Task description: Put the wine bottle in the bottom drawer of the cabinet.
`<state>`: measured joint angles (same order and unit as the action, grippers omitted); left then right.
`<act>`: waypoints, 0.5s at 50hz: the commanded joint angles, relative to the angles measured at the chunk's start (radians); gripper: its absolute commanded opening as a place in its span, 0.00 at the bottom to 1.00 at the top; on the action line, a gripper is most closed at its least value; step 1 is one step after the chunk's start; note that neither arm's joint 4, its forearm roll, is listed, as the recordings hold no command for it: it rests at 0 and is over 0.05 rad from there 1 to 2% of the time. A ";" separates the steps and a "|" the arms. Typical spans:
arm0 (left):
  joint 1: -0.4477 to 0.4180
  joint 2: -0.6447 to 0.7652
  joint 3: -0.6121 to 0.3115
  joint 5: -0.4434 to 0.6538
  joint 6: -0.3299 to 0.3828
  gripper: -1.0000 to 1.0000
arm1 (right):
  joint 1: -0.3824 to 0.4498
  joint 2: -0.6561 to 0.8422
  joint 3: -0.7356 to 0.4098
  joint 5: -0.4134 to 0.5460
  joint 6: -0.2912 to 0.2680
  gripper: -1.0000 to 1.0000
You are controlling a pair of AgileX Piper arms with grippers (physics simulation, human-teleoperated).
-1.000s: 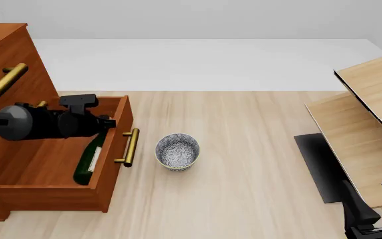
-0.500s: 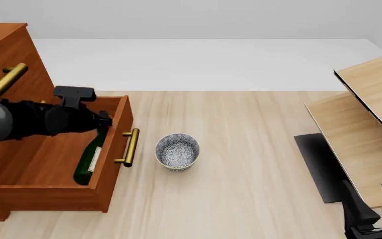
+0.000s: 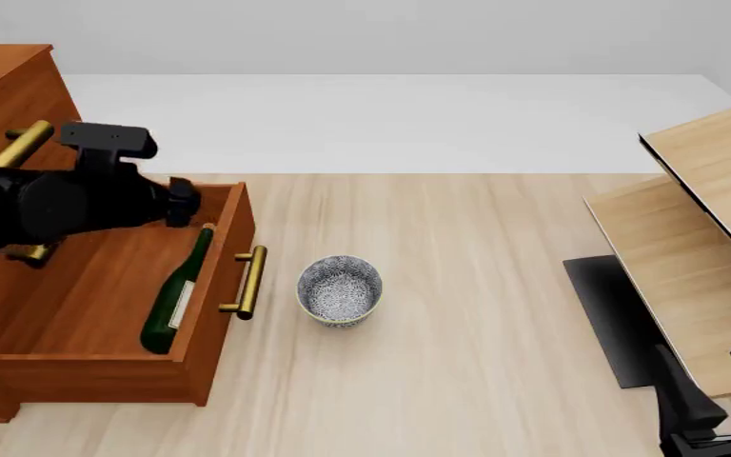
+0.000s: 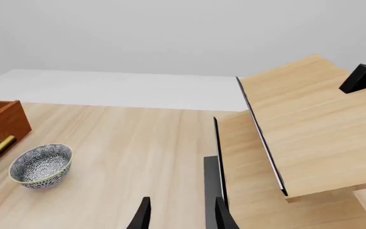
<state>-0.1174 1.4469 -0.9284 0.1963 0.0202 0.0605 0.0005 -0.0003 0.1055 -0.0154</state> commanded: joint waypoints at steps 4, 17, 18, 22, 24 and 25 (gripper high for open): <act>-0.034 -0.247 0.071 0.055 0.027 1.00 | -0.001 0.000 0.000 -0.011 0.004 1.00; -0.034 -0.525 0.167 0.119 0.007 1.00 | -0.014 0.000 -0.001 -0.034 -0.005 1.00; -0.043 -0.535 0.172 0.129 0.002 1.00 | -0.023 0.000 -0.001 -0.043 -0.008 1.00; -0.022 -0.579 0.199 0.127 -0.019 1.00 | -0.032 0.000 0.000 -0.052 -0.003 1.00; -0.017 -0.613 0.211 0.140 -0.006 1.00 | -0.026 0.000 0.000 -0.050 -0.005 1.00; -0.007 -0.629 0.214 0.145 0.010 1.00 | -0.027 0.000 0.000 -0.049 -0.005 1.00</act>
<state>-0.1381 0.9880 -0.7705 0.2942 0.0254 0.0422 0.0003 -0.0004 0.0706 -0.0192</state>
